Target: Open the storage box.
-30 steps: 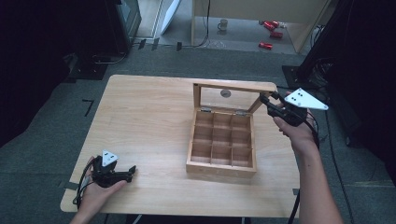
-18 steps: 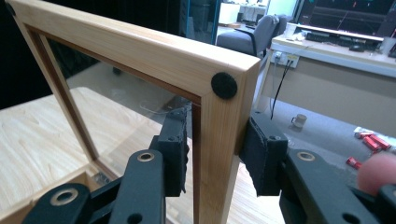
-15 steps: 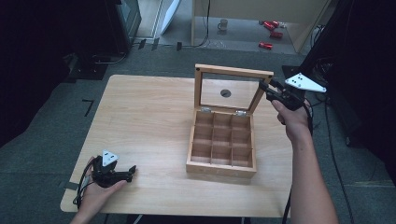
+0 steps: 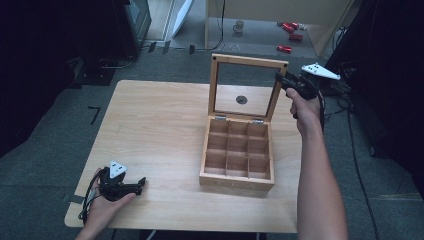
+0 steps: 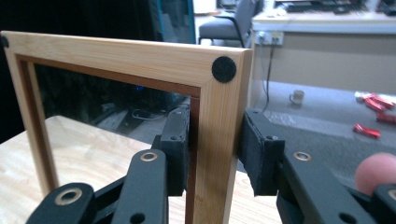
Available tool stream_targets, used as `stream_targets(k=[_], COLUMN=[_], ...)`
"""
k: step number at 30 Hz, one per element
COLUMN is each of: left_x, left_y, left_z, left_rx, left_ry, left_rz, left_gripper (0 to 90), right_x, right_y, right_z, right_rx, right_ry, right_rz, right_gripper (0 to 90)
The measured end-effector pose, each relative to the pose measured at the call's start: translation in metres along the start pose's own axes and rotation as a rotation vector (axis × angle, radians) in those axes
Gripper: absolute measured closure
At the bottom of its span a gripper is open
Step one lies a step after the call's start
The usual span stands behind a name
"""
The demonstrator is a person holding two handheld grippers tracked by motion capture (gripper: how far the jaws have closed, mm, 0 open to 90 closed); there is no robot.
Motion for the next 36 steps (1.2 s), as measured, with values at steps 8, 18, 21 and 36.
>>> stream_targets(k=[8,18,21,36], left_x=[0.0,-0.001,-0.001,-0.002], left_y=[0.001,0.001,0.001,0.001], left_z=[0.001,0.001,0.001,0.002], left_rx=[0.001,0.002,0.002,0.011], left_ry=[-0.001,0.0,0.0,-0.003], left_rz=[0.0,0.001,0.001,0.009], left_gripper=[3.3,3.3,3.3,2.9], right_x=[-0.017,-0.027,-0.024,0.029], right_y=[0.012,0.005,0.0,-0.028], right_z=[0.0,0.001,0.002,-0.022], right_rx=[-0.07,-0.064,-0.052,-0.057], right_ry=[0.001,-0.001,-0.003,-0.059], right_rz=[-0.029,-0.064,-0.077,-0.072], right_gripper=[65.7,65.7,59.3,12.0])
Point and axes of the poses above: each handheld gripper's, and its own axes: x roughly backward along the jaws, z roughly out of its top, y roughly to its right, the point moved 3 cm from there along -x, roughly forward along the jaws, and after that the axes turned 15 degrees about z, right-handed, at the moved point
